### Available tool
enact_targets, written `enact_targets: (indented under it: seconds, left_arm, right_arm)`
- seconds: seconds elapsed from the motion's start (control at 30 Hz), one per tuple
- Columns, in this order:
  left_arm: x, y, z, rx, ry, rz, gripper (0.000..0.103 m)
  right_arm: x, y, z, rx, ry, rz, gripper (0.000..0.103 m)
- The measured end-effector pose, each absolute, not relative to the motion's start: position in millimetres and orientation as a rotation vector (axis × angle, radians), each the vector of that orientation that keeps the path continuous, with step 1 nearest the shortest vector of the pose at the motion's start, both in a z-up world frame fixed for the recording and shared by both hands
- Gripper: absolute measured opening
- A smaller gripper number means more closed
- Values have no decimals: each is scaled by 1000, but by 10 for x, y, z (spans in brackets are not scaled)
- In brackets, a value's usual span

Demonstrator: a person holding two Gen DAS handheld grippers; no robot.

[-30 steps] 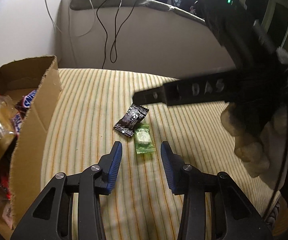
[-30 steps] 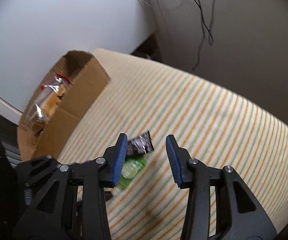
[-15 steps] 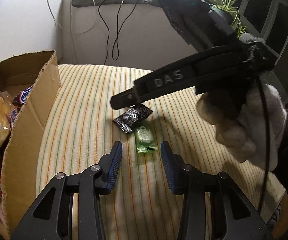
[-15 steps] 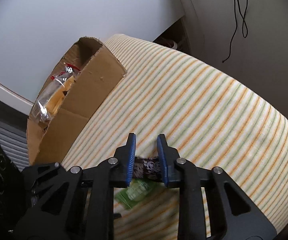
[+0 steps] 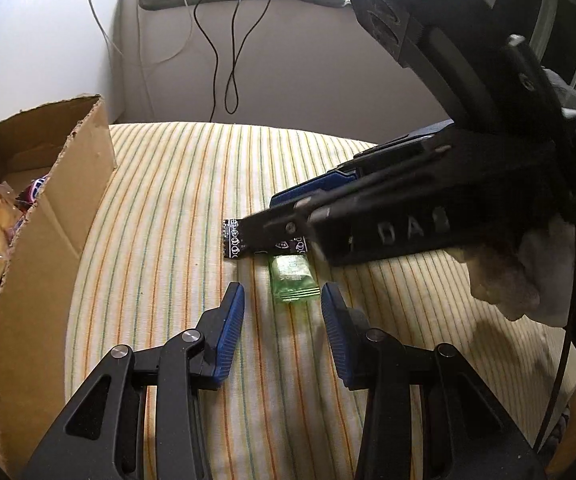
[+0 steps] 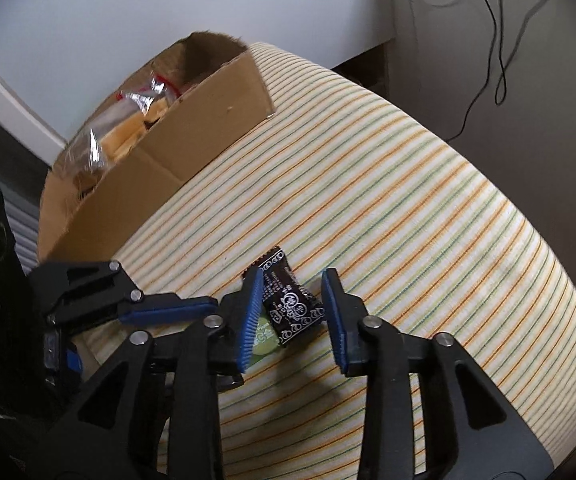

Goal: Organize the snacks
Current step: 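Grasp the green-wrapped candy with the left tool while the right tool grasps the dark chocolate packet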

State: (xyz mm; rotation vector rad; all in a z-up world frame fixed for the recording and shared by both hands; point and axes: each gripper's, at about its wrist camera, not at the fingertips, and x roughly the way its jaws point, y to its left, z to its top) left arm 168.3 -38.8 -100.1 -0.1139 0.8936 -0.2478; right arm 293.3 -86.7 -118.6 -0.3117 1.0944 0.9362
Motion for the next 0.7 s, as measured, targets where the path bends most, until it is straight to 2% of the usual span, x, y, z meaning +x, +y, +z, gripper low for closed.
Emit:
enact_targets:
  seconds: [0.13,0.27,0.37,0.6,0.7]
  left_arm:
    - [1695,-394,-994,-118,893,-243,39]
    - [1751,-442,-997,-97,897,-240,39]
    - [1758,-484,-988,-85,895,-230,39]
    - [1833,-669,-1008,20,899,-219,39]
    - [1814,-751,-1020,77,891,-215,27]
  right_arm:
    - [2894,-795,-1198,-374,1070,916,36]
    - [2917,-760,-1206,-377,1072,895,30]
    - [2959,-830,-1201,-363,1075,874,21]
    - [3077,-1132,-1168,-309,1085,815,20]
    - [3093,-1231,-1164,-284,1086,796,20]
